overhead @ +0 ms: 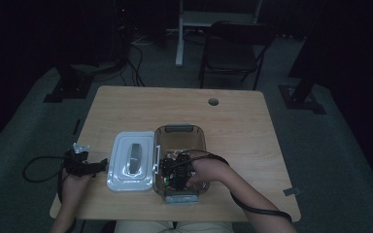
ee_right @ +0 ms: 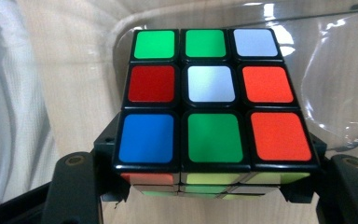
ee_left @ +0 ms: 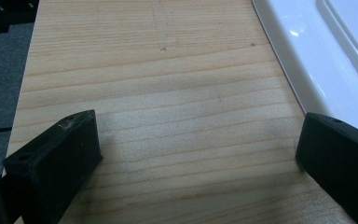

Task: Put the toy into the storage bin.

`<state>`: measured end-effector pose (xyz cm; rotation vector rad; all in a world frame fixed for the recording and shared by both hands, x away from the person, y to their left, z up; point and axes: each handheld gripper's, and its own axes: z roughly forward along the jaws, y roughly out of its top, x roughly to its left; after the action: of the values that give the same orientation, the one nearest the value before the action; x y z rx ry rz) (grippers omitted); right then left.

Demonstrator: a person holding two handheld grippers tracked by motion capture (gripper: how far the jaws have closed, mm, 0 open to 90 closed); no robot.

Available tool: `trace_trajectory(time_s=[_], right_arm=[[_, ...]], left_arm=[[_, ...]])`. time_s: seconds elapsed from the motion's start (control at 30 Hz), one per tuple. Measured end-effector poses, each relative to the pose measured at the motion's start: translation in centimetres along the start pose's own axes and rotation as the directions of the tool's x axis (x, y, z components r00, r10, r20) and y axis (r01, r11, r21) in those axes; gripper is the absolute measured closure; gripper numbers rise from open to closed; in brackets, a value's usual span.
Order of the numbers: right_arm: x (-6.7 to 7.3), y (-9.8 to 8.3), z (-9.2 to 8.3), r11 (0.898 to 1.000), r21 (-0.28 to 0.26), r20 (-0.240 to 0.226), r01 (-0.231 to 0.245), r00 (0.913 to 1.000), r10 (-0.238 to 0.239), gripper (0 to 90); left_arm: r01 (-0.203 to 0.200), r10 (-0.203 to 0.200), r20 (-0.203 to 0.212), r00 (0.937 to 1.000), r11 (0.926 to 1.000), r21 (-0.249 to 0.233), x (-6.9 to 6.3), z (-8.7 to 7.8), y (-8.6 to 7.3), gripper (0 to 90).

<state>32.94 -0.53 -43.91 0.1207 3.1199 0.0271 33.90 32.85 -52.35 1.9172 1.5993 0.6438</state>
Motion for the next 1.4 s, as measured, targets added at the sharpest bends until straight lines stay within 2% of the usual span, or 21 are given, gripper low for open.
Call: trace_trajectory(time_s=[0.23, 0.47, 0.87, 1.0, 1.1, 1.27, 1.4], right_arm=[[-0.1, 0.0, -0.3, 1.000, -0.020, -0.021, -0.007, 0.9998, 0.006, 32.9], [-0.2, -0.1, -0.8, 0.998, -0.059, -0.018, -0.027, 0.9995, 0.026, 31.7], [-0.7, -1.4, -2.4, 0.981, -0.178, -0.031, -0.080, 0.9966, 0.076, 30.2], [-0.9, -2.1, -2.8, 0.970, -0.223, -0.046, -0.100, 0.9947, 0.092, 29.9], [-1.0, -2.6, -3.2, 0.956, -0.271, -0.049, -0.116, 0.9931, 0.106, 29.2], [-1.3, -3.7, -3.8, 0.927, -0.347, -0.048, -0.141, 0.9901, 0.132, 26.4], [-1.4, -4.6, -4.1, 0.898, -0.410, -0.048, -0.162, 0.9866, 0.156, 19.9]], left_arm=[[-0.001, 0.001, 0.002, 1.0000, 1.0000, -0.001, 0.0, 0.0, 0.0, 0.5], [-0.001, 0.001, 0.002, 1.0000, 1.0000, 0.000, 0.0, 0.0, 0.0, 0.5], [-0.001, 0.001, 0.002, 1.0000, 1.0000, 0.000, 0.0, 0.0, 0.0, 0.5], [-0.001, 0.001, 0.002, 1.0000, 1.0000, 0.000, 0.0, 0.0, 0.0, 0.5], [-0.001, 0.001, 0.002, 1.0000, 1.0000, -0.001, 0.0, 0.0, 0.0, 0.5], [-0.001, 0.001, 0.002, 1.0000, 1.0000, 0.000, 0.0, 0.0, 0.0, 0.5], [-0.001, 0.001, 0.002, 1.0000, 1.0000, 0.000, 0.0, 0.0, 0.0, 0.5]])
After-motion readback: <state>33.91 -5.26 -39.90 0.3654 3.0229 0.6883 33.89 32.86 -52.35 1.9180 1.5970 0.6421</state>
